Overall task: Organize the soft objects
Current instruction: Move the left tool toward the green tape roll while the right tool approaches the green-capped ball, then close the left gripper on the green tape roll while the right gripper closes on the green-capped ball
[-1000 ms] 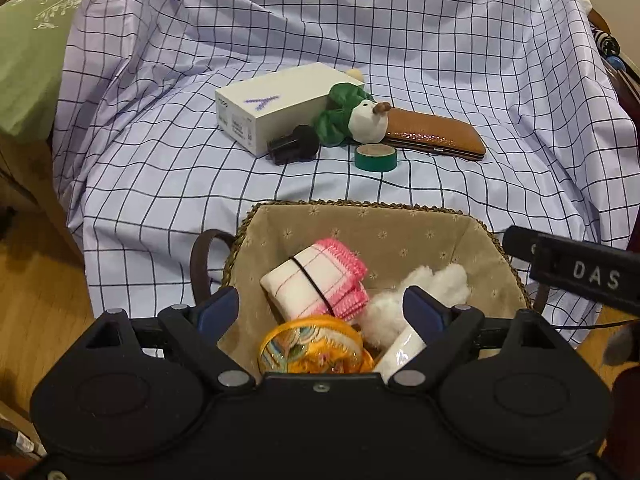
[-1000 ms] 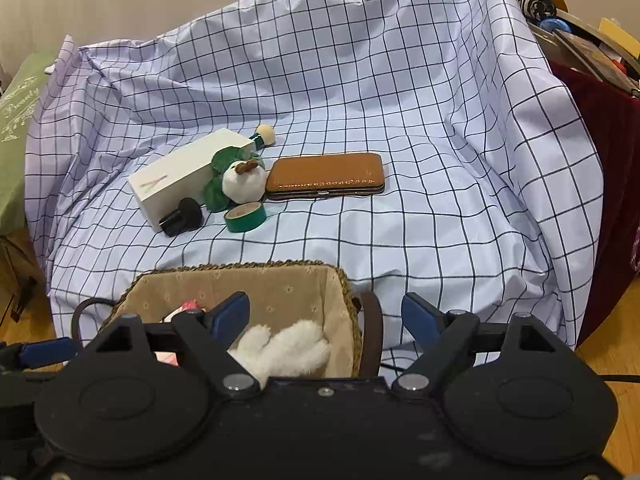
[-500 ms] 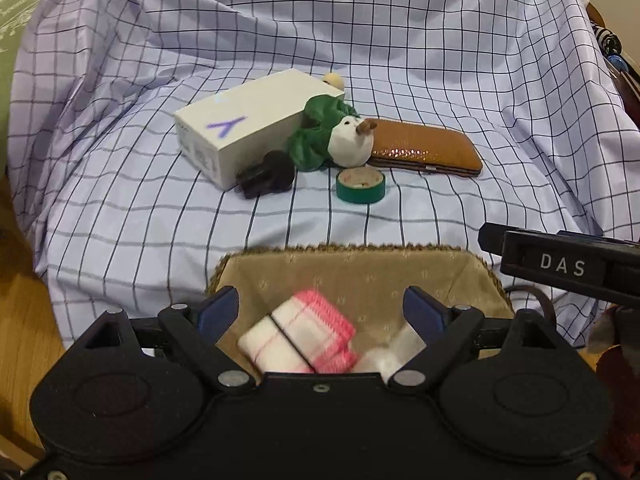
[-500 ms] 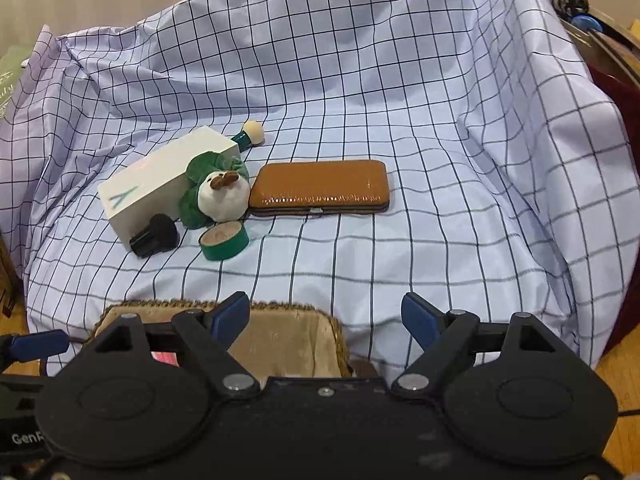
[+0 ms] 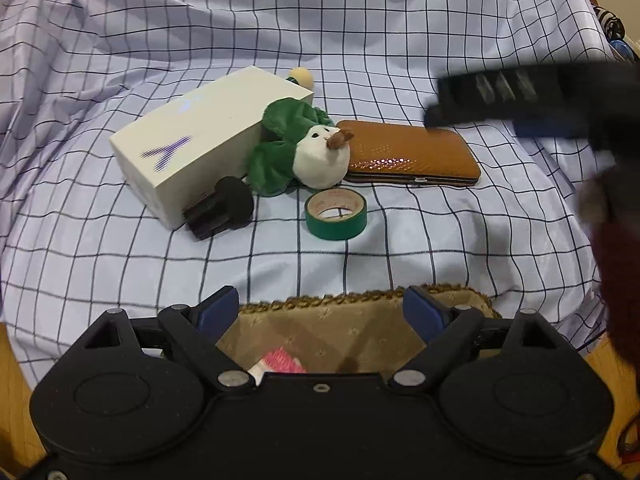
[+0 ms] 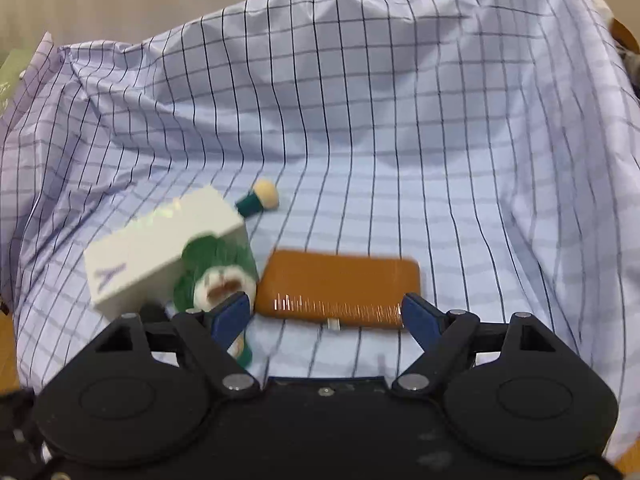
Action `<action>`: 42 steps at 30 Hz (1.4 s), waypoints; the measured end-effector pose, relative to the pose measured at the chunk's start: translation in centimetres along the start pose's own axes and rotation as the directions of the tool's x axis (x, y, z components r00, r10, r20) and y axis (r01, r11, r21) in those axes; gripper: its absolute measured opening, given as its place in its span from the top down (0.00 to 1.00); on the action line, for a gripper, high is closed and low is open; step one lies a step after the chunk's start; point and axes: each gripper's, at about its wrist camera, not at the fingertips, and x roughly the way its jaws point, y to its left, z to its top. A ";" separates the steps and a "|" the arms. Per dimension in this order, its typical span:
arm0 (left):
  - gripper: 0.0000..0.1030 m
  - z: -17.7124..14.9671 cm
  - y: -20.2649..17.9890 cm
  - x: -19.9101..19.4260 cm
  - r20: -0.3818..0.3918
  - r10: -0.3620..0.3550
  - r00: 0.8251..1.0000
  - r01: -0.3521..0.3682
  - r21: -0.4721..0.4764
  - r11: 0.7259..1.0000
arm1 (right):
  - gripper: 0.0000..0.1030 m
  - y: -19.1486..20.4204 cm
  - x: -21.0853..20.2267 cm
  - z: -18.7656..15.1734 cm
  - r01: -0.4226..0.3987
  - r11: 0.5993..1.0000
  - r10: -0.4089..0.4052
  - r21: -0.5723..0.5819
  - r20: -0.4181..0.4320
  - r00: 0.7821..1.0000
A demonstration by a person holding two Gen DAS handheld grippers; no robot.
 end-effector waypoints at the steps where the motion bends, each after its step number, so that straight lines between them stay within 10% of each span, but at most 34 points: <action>1: 0.17 0.2 0.0 0.2 -0.001 -0.003 1.000 0.003 0.001 1.000 | 0.20 0.2 0.6 1.0 0.002 1.000 -0.002 -0.012 0.005 1.000; 22: 0.17 3.7 0.8 4.3 -0.042 -0.059 0.997 0.058 -0.020 0.998 | 0.27 4.0 17.9 11.7 -0.191 0.916 0.174 -0.354 -0.079 0.982; 42: 0.17 3.9 1.0 5.6 -0.069 -0.077 0.995 0.076 -0.028 0.997 | 0.27 4.7 24.2 12.3 -0.485 0.785 0.363 -0.386 -0.348 0.865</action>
